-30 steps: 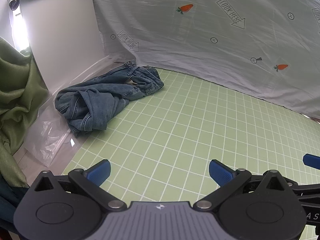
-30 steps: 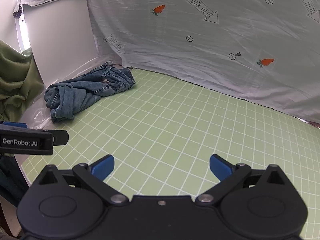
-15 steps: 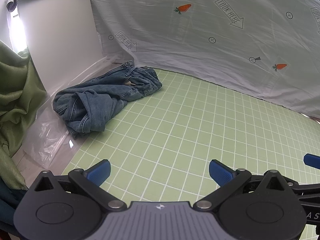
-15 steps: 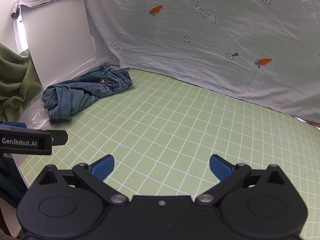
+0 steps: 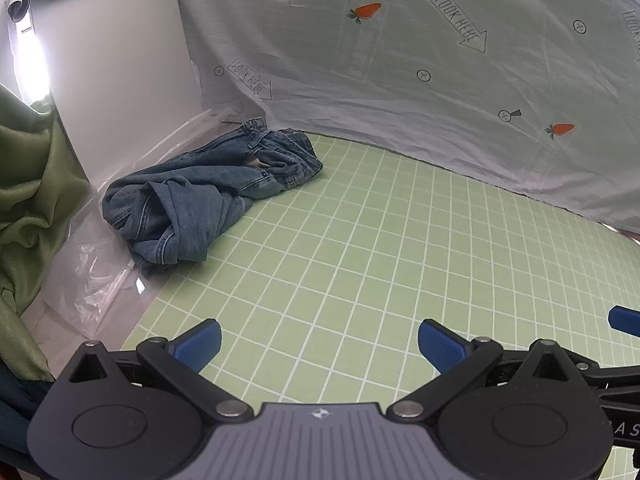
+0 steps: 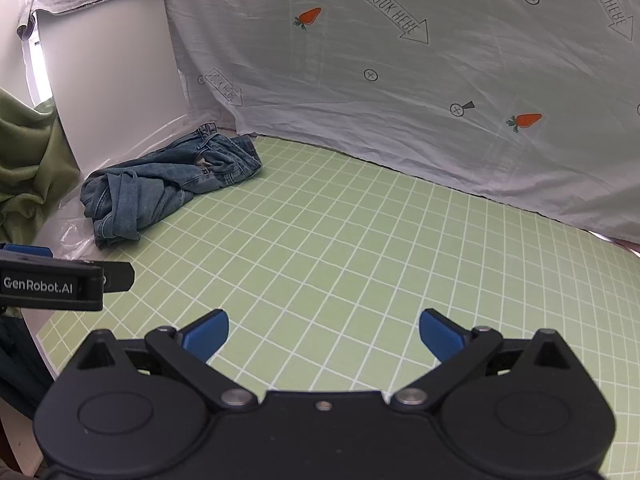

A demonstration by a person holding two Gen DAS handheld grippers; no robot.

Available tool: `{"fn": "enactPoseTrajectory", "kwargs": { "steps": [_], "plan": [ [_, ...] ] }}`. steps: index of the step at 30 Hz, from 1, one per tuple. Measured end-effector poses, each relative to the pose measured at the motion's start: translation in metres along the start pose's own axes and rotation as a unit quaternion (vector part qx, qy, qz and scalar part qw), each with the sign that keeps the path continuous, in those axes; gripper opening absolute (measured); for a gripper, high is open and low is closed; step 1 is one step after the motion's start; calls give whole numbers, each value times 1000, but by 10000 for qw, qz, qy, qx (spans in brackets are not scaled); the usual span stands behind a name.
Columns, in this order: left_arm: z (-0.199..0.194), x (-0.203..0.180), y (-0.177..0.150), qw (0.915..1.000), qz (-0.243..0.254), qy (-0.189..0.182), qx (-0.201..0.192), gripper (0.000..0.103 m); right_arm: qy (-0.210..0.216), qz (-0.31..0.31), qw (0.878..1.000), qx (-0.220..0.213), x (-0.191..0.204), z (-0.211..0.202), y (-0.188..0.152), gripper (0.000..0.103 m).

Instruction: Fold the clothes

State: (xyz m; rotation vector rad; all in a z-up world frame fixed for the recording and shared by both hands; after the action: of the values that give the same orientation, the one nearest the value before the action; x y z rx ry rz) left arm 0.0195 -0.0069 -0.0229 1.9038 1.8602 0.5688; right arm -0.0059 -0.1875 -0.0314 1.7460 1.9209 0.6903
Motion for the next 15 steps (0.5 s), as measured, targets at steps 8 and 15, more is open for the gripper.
{"fn": "enactPoseTrajectory", "kwargs": {
  "steps": [8,15],
  "plan": [
    [13,7,5,9999,-50,23,110,103,-92,-1,9999,43,2,9,4,103],
    [30,28,16,9994,-313,-20,160,103,-211,-90,9996,167,7,24,13,103]
  ]
}}
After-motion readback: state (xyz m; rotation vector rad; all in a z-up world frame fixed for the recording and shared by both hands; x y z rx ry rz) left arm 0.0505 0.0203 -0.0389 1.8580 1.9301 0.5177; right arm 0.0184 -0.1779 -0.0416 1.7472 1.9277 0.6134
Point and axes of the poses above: each gripper's, at about its wrist camera, not at the fingertips, and z roughly the way its jaws point, x to its left, y to its top, the point moved 3 cm from there along z, roughly the way its jaws point, and after that the axes turned 8 degrees about x, right-handed, at the moved point
